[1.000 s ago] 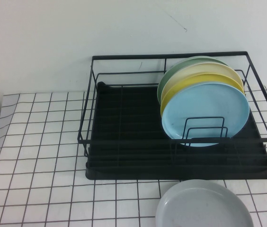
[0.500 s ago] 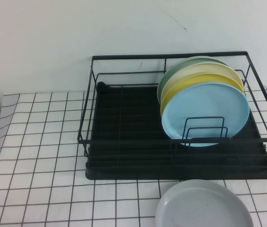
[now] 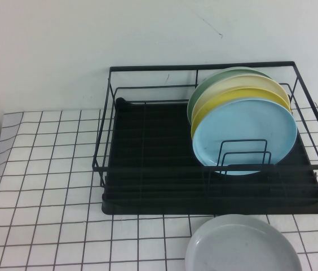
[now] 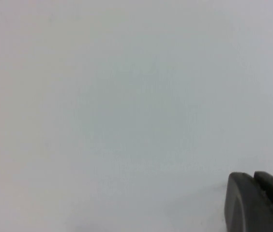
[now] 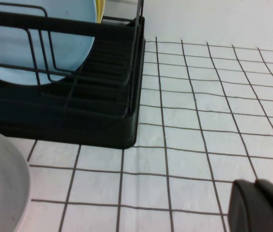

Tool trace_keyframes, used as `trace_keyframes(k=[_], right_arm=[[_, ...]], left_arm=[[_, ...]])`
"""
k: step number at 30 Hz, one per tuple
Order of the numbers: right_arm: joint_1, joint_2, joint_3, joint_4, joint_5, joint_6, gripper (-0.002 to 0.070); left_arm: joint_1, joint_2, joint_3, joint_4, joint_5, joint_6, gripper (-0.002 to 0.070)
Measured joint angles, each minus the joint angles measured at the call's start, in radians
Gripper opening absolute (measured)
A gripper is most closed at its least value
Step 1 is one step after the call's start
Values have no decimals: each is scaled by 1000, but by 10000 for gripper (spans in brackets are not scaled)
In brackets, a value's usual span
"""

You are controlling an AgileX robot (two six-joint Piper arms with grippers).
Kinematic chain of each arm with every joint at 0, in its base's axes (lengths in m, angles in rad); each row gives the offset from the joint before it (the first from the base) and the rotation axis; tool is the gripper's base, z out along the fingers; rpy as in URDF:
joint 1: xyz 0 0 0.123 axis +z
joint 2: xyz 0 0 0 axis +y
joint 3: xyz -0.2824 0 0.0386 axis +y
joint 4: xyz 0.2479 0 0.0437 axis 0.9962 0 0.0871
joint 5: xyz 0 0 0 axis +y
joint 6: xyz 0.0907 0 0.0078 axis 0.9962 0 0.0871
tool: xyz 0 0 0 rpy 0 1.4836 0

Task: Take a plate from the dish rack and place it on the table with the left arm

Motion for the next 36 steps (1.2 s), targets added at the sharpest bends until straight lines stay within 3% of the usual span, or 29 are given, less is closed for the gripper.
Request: trace_keyframes(k=[6,10,16,22,27,36], right_arm=[[0,0,0,0,0,0,-1],[0,0,0,0,0,0,-1],[0,0,0,0,0,0,-1],[0,0,0,0,0,0,-1],[0,0,0,0,0,0,-1],[0,0,0,0,0,0,-1]], left_arm=[[0,0,0,-4,-165,6,-2],[0,0,0,-26,-165,0,-2],[0,26,-186,-5,253,-10,-2],[0,230,-492,-20,621,29,-2],[0,430,-687,-198,799,341,-2],[0,766,-848,-858,972,1033,-2]])
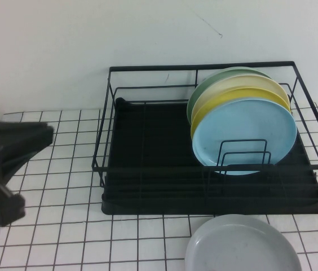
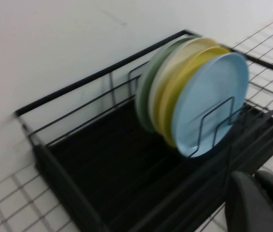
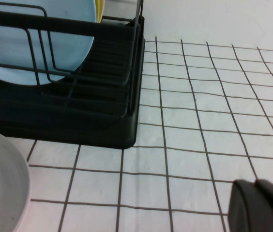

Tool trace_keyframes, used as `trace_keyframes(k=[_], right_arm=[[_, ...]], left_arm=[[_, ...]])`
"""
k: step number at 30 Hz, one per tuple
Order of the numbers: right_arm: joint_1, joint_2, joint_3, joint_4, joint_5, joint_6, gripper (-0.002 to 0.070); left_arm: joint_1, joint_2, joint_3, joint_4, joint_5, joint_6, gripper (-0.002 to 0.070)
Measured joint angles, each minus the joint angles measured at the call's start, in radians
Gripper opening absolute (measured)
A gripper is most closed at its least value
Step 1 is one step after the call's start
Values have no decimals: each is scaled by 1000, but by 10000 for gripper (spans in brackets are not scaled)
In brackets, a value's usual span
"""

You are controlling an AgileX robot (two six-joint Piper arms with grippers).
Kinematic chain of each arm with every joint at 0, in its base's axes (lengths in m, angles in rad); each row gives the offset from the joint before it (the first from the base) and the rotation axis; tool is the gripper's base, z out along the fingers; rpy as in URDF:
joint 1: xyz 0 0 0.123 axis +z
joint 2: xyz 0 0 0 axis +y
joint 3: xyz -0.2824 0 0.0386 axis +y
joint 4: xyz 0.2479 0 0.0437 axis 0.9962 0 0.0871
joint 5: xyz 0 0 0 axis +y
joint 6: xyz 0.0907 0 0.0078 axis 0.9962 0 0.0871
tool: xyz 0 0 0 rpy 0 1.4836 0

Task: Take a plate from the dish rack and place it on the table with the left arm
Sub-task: Grasp the plate from the shelf

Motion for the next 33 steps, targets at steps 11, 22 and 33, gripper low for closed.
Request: trace_keyframes(k=[11,22,33], right_arm=[[0,0,0,0,0,0,-1],[0,0,0,0,0,0,-2],[0,0,0,0,0,0,-1]], left_arm=[[-29,368,-136,-414,90,495,1],[-349,678,-278,-445,-199,716,274],[-558,966,-382,-502,-517,986,302]])
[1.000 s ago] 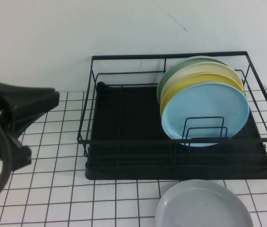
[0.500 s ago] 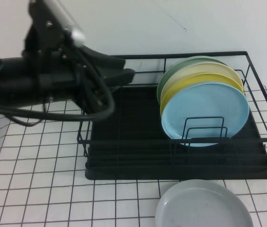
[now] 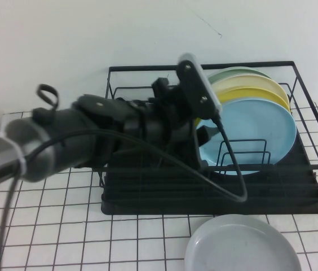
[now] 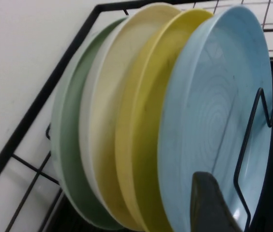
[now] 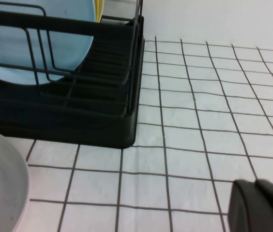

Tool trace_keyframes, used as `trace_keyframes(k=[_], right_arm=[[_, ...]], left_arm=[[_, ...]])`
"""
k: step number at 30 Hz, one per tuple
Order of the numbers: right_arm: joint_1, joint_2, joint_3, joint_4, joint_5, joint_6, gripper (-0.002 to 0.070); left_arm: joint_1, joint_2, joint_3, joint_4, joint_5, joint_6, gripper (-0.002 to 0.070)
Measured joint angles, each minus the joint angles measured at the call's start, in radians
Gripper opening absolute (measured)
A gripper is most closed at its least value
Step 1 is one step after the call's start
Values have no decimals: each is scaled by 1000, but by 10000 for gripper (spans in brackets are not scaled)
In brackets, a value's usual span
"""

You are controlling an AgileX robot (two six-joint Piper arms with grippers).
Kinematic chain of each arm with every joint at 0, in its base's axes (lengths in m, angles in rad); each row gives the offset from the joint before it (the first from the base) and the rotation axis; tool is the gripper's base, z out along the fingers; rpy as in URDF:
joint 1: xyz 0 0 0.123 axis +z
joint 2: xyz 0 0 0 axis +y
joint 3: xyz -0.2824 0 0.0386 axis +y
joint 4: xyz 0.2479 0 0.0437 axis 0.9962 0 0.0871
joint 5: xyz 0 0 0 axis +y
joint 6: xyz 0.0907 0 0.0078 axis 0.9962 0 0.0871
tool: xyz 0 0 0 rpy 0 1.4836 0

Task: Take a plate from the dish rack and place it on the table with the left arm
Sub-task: Grasp the plate from the shelf

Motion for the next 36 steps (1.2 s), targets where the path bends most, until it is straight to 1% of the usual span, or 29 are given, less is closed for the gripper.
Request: trace_keyframes(k=[4,9,18,36], right_arm=[[0,0,0,0,0,0,-2],[0,0,0,0,0,0,-1],[0,0,0,0,0,0,-1],[0,0,0,0,0,0,-2]], left_arm=[[-18,67,-44,-7,-21,42,302],[-18,118,-95,-42,-28,58,301],[-20,134,-128,-205,17,63,300],[-20,123,-143,-222,50,66,300]])
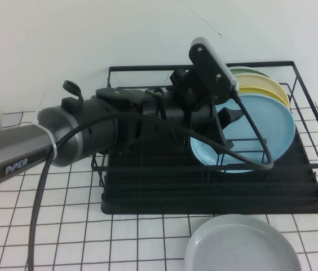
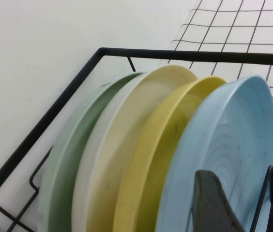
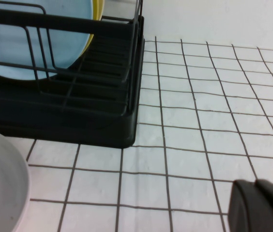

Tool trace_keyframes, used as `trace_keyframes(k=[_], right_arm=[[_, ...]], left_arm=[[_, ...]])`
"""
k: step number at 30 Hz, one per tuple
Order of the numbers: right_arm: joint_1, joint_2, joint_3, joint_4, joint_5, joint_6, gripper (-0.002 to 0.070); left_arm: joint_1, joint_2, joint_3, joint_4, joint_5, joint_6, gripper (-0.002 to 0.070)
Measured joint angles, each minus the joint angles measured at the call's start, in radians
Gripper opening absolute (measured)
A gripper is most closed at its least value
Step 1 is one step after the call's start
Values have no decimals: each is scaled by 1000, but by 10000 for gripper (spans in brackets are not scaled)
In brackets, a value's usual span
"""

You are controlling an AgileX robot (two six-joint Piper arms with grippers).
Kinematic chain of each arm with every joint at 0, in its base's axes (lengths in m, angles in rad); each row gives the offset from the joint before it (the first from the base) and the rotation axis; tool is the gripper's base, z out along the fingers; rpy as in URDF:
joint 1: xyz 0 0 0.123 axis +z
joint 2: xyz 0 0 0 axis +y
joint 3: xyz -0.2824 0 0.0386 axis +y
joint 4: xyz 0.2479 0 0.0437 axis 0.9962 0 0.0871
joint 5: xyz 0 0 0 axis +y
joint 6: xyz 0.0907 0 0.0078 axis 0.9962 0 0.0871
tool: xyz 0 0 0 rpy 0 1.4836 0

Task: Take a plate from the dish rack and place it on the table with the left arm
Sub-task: Grasp the plate from the shelf

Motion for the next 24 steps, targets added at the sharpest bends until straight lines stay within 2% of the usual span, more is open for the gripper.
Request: trace_keyframes(k=[15,24], right_arm=[[0,0,0,0,0,0,-2],[0,0,0,0,0,0,-2]], left_arm=[[0,-23,0,-4,-7,93,300],[0,-1,-2,-16,-152,162,300]])
